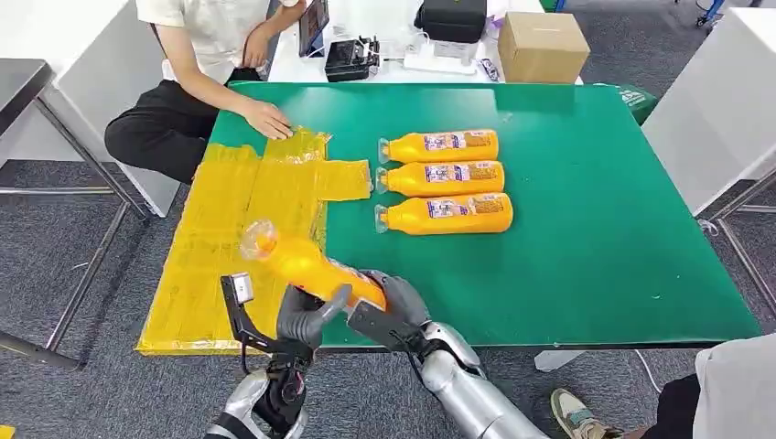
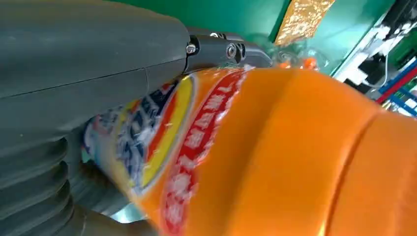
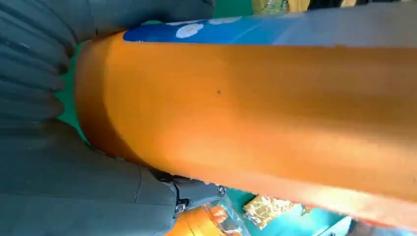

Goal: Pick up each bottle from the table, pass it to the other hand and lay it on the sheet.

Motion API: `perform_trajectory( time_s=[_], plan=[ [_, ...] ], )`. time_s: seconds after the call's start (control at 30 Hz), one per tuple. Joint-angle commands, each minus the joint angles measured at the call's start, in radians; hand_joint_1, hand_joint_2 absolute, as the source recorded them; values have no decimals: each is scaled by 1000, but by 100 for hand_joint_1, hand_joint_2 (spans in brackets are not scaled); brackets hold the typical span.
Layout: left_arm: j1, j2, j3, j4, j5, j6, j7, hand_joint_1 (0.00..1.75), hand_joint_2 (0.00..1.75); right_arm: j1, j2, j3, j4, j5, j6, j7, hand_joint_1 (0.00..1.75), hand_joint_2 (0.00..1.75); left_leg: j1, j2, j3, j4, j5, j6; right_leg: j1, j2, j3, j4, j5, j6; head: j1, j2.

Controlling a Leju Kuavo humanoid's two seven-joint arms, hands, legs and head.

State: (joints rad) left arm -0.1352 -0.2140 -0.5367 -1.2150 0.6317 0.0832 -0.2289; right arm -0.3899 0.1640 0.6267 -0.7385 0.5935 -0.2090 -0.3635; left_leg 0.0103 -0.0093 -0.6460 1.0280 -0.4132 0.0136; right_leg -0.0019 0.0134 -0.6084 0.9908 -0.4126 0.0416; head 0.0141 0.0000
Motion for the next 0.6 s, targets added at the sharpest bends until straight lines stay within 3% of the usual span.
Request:
perform_trajectory(
  time_s=[0.03, 0.1, 0.13, 0.17, 0.2, 0.23, 0.3, 0.33, 0.5, 0.57, 0.6],
  plan=[
    [-91, -10, -26, 145, 55, -11, 34, 0, 175, -49, -4, 170, 113, 101, -109, 18, 164, 175, 0, 0, 5, -1, -1, 0, 0, -2, 5, -1, -1, -1, 0, 0],
    [-96, -9, -27, 146, 49, -7, 22, 2, 175, -53, -4, 193, 124, 137, -135, 35, 162, 175, -1, -1, 6, -2, -1, 0, 0, -3, 6, -1, -2, -1, 0, 0],
    [-99, -9, -26, 140, 49, -8, 19, 21, 175, -50, 2, 195, 127, 132, -126, 33, 159, 175, 0, 0, 5, -1, -1, 0, 0, -2, 4, -1, -1, -1, 0, 0],
    [-99, -11, -21, 126, 52, -10, 11, 75, 175, -49, 7, 201, 133, 126, -115, 24, 155, 175, 0, 0, 3, -1, -1, 0, 0, -1, 3, -1, -1, -1, 0, 0],
    [-102, -10, -17, 112, 52, -13, 5, 175, 175, -44, 10, 207, 134, 129, -116, 24, 155, 175, 0, 0, 4, -1, -1, 0, 0, -2, 4, -1, -1, -1, 0, 0],
    [-97, -7, -14, 88, 48, -19, -7, 175, 175, -41, 10, 219, 137, 144, -135, 19, 143, 175, 0, -1, 3, -1, -1, 0, 0, -3, 3, 0, -1, -1, 0, 0],
    [-99, -8, -9, 75, 48, -19, -9, 175, 175, -29, 11, 227, 141, 149, -146, 12, 143, 175, 0, -1, 2, 0, 0, 0, 1, -2, 2, 0, -1, -1, 0, 0],
    [-94, -6, -8, 67, 46, -19, -9, 175, 175, -26, 14, 223, 148, 140, -143, 10, 3, 175, 0, -1, 4, -1, -1, 0, 1, -3, 5, -1, -2, -1, 0, 0],
    [-73, 6, 11, 38, 35, -17, -22, 175, 175, 4, 26, 206, 163, 109, -165, -11, 0, 175, 0, -1, 3, -1, -1, 0, 0, -3, 3, 0, -1, -1, 0, 0],
    [-70, 13, 41, 15, 61, -26, -27, 175, 175, 25, 9, 244, 140, 150, -265, -99, 0, 175, 0, 0, 5, -1, -2, -1, 0, -2, 5, -1, -2, -1, 0, 0],
    [-84, 30, 69, 3, 89, -46, -26, 175, 175, 41, 3, 253, 140, 139, -261, -145, 0, 175, 0, 0, 4, -1, -1, 0, 0, -2, 4, -1, -1, -1, 1, 0]
  ],
)
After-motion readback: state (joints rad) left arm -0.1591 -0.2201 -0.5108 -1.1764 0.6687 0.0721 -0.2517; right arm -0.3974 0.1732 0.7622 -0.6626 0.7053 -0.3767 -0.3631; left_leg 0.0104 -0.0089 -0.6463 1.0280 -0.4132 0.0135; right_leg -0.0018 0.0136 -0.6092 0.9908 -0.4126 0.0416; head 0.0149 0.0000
